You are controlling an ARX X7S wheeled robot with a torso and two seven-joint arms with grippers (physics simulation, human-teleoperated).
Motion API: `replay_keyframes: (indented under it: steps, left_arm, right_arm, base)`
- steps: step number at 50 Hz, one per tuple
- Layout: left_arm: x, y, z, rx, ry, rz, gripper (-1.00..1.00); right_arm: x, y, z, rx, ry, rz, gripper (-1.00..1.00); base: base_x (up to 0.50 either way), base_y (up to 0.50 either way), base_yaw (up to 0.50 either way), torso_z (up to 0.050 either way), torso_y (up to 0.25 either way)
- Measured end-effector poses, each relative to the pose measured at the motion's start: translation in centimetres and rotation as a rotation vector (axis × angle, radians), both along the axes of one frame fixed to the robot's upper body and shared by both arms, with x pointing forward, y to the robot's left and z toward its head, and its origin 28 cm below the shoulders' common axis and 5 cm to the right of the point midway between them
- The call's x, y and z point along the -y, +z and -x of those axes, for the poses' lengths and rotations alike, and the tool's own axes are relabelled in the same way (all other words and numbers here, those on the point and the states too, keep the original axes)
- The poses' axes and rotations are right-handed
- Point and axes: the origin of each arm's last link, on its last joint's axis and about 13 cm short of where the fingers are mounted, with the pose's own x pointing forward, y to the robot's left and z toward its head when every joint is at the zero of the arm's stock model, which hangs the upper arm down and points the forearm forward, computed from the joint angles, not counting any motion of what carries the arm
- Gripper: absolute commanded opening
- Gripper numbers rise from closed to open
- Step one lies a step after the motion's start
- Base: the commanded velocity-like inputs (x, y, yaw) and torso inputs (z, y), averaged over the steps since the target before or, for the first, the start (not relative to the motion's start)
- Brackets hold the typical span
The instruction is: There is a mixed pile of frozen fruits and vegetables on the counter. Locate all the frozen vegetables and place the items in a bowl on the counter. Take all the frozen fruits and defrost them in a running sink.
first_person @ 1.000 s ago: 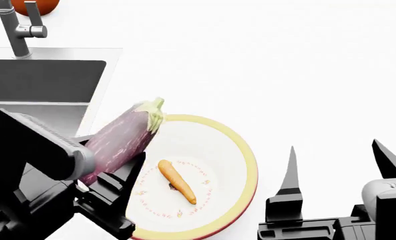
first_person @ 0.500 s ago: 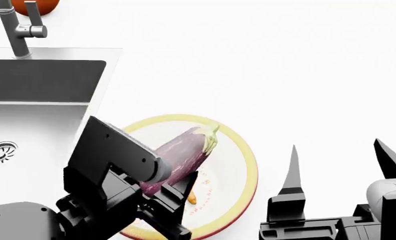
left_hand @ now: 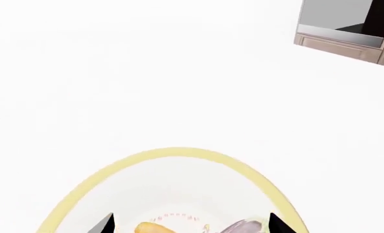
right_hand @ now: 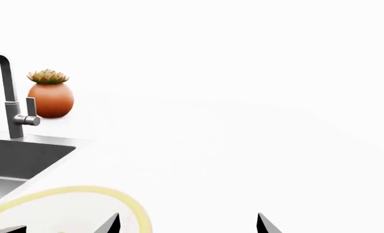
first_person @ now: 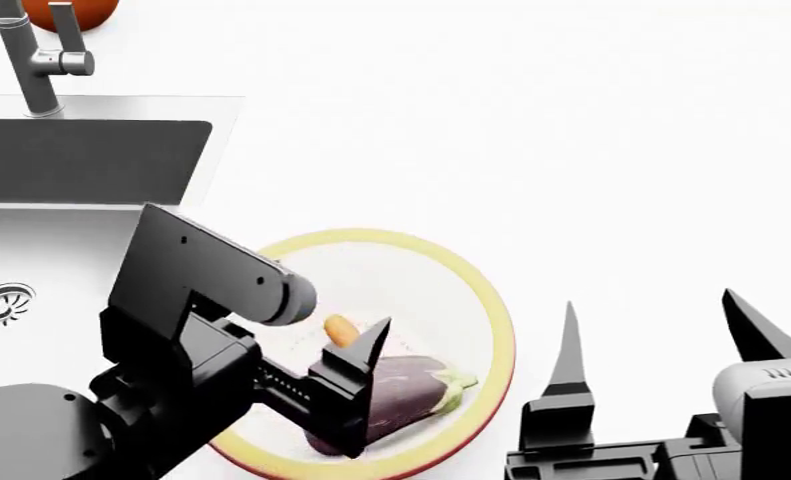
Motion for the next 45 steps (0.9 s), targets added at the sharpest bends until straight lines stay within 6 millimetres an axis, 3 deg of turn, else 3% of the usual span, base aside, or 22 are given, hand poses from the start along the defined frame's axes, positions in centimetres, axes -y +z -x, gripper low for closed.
replay_keyframes:
  steps: [11, 28, 37, 45]
  left_arm:
    - [-3.1, 1.1, 1.3, 0.075, 0.105, 0.036, 1.00]
    - [-8.4, 0.6, 4.6, 0.152, 0.335, 0.113, 1.00]
    - [-9.9, 0.3, 6.0, 0.167, 0.404, 0.135, 1.00]
    - [-10.7, 0.4, 6.5, 0.183, 0.440, 0.142, 1.00]
  right_arm:
    - [0.0, 0.0, -0.1, 0.013, -0.008, -0.008, 1.00]
    - [0.2, 0.1, -0.4, 0.068, -0.060, 0.020, 1.00]
    - [0.2, 0.2, -0.5, 0.090, -0.075, 0.028, 1.00]
    - [0.5, 0.3, -0.6, 0.103, -0.093, 0.026, 1.00]
  base:
    - [0.00, 0.00, 0.00, 0.000, 0.000]
    - [0.00, 0.00, 0.00, 0.000, 0.000]
    - [0.00, 0.07, 0.00, 0.000, 0.000]
    - [0.00, 0.50, 0.00, 0.000, 0.000]
